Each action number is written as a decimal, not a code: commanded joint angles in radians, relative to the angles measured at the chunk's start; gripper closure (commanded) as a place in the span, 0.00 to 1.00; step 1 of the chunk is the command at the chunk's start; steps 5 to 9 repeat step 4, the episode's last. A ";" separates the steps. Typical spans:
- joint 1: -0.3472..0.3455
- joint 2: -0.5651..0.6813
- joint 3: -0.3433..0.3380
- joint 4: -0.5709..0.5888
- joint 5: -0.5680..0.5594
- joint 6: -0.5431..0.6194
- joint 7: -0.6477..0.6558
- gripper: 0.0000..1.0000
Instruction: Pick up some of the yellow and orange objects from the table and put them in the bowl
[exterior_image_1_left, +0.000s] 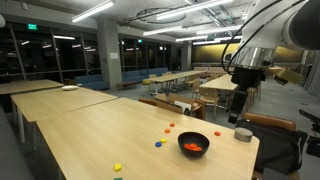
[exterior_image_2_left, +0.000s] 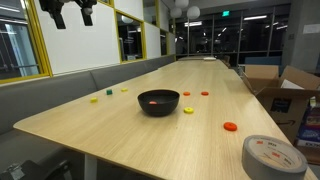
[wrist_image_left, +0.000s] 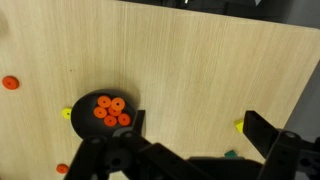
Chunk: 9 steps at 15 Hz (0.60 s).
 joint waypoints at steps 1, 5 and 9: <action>-0.022 -0.010 0.010 -0.005 0.018 -0.004 -0.005 0.00; -0.031 -0.025 0.009 -0.018 0.028 -0.004 0.002 0.00; -0.031 -0.025 0.009 -0.018 0.028 -0.004 0.002 0.00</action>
